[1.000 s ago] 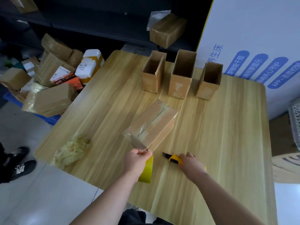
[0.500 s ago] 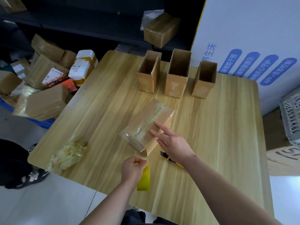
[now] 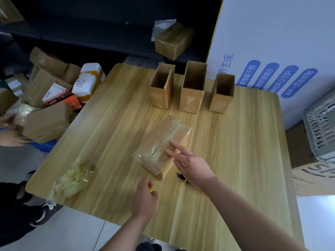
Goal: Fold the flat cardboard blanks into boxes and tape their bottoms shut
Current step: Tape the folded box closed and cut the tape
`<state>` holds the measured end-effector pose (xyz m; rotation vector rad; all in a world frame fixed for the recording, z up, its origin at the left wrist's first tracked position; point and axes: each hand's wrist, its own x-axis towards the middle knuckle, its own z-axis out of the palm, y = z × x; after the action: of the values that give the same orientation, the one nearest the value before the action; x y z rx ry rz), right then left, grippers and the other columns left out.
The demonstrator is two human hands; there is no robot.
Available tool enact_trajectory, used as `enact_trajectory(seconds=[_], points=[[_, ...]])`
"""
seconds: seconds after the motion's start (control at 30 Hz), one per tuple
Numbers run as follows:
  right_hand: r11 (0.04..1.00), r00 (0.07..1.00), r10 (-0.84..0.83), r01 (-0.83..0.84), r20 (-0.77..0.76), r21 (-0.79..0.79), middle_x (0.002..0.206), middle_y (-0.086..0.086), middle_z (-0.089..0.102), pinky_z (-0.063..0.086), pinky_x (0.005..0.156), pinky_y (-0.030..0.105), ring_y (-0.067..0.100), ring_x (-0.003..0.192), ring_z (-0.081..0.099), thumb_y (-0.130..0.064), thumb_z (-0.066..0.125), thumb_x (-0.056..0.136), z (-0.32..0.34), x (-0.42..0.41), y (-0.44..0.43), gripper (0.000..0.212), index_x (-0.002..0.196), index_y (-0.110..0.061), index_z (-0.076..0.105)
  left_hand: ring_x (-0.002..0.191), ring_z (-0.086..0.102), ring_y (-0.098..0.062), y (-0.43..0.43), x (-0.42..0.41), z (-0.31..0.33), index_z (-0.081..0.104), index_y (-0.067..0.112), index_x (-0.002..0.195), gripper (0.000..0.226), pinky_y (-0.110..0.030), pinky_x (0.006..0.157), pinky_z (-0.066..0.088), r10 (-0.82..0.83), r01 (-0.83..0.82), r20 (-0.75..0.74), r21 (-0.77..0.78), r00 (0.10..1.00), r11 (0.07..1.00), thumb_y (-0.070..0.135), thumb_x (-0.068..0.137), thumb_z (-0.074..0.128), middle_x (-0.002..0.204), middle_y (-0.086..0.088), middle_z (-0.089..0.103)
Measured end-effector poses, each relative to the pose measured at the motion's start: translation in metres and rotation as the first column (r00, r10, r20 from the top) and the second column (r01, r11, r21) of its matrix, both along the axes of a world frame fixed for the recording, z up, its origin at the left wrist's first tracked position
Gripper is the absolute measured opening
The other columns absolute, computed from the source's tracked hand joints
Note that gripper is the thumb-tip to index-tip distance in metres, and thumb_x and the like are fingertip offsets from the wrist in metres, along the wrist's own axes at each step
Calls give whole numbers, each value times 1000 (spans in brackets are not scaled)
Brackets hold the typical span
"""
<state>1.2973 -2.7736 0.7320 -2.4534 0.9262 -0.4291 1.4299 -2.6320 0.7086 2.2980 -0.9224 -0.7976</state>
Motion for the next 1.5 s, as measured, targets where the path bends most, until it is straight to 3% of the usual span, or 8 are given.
enact_trajectory(seconds=[0.1, 0.27, 0.5, 0.6, 0.67, 0.97, 1.3, 1.5], points=[[1000, 1000, -1, 1, 4, -3, 152, -13, 38, 58, 78, 38, 25, 103, 66, -40, 34, 94, 2, 1, 1, 45, 132, -35, 57, 69, 56, -17, 6, 3, -15, 50, 19, 83, 34, -24, 56, 32, -291, 301, 277, 6, 916, 954, -10, 71, 63, 84, 7, 53], [1000, 1000, 3, -3, 1, -1, 152, -11, 39, 54, 86, 35, 26, 108, 64, -29, 47, 97, 4, 1, 0, 37, 132, -33, 57, 129, 41, -7, 1, 7, -30, 55, 17, 115, 30, -13, 98, 28, -610, 610, 71, 30, 789, 792, 4, 89, 51, 139, 12, 37], [997, 997, 6, 0, -72, 82, 154, -18, 30, 49, 97, 33, 14, 128, 50, -26, 46, 101, 19, 5, -9, 36, 134, -35, 56, 115, 58, -18, 4, 48, -8, 62, 30, 90, 31, -19, 90, 38, -69, 50, -319, -69, 945, 996, 2, 95, 51, 107, 8, 63], [994, 995, -8, 19, -104, 108, 153, -21, 30, 45, 101, 31, 9, 131, 45, -28, 44, 101, 27, 8, -14, 34, 131, -36, 57, 115, 61, -23, -10, 69, 10, 66, 28, 95, 11, -33, 99, 44, 132, -179, -408, -78, 903, 981, 33, 91, 57, 111, -1, 69], [993, 994, -7, 19, -109, 118, 152, -20, 33, 44, 102, 29, 9, 132, 45, -28, 44, 101, 30, 10, -18, 33, 130, -34, 59, 120, 57, -19, -26, 72, 26, 66, 17, 115, 45, -39, 108, 40, 168, -251, -444, -135, 880, 959, 51, 87, 54, 123, -1, 64], [990, 989, -54, 71, -138, 124, 148, -16, 42, 42, 104, 27, 12, 130, 48, -23, 46, 100, 38, 18, -27, 28, 120, -26, 65, 108, 59, -35, -61, 92, 46, 58, -1, 117, 40, -36, 86, 43, 332, -347, -160, -70, 929, 935, 30, 92, 57, 117, -19, 63], [953, 968, -232, 246, -98, 177, 145, -13, 43, 48, 92, 28, 15, 111, 61, -19, 57, 93, 41, 40, -26, 11, 102, -20, 63, 88, 65, -11, -72, 102, 48, 74, 8, 100, 31, -18, 72, 42, -20, -10, -193, -156, 981, 988, 34, 84, 72, 96, -1, 73], [838, 873, -486, 479, -41, 261, 88, -5, 63, 54, 76, 31, 10, 78, 63, -26, 71, 85, 43, 42, 2, 10, 82, -17, 68, 72, 62, -12, -75, 102, 58, 67, 17, 75, 13, -6, 57, 39, -93, 69, -79, -267, 993, 961, 21, 78, 79, 70, 10, 65]])
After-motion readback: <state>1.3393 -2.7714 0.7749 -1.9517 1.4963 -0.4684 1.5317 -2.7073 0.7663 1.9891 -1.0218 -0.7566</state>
